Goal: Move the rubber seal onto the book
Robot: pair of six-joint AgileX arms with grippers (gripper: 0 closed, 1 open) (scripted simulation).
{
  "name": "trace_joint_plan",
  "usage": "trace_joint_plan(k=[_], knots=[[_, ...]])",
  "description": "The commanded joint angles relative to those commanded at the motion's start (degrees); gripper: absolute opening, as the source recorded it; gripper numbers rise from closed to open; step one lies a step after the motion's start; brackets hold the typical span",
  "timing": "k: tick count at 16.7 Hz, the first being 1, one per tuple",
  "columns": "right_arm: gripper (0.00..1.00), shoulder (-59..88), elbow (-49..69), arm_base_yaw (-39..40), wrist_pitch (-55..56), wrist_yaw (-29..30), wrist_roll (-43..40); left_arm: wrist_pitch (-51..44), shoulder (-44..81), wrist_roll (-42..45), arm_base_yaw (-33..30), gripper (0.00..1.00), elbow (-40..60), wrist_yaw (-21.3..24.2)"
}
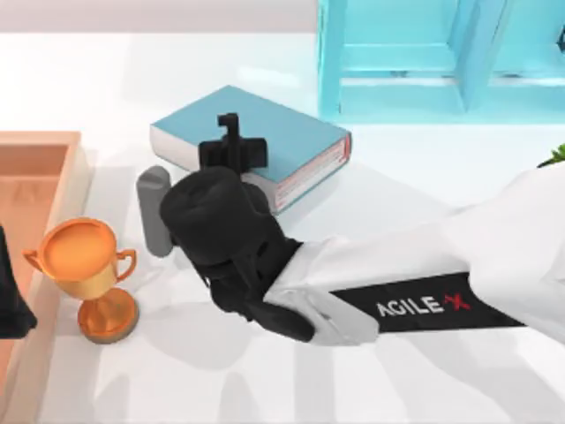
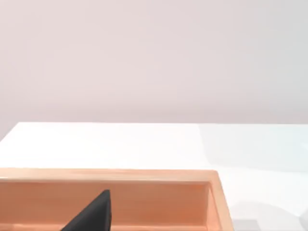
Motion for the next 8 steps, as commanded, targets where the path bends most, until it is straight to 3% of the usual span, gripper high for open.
trace_joint_plan(k=[8], knots=[[0.0,-1.1,-0.49,-2.64,-6.72,5.4,-0.56,0.0,0.0,0.0,0.0,1.0,0.0,0.0]])
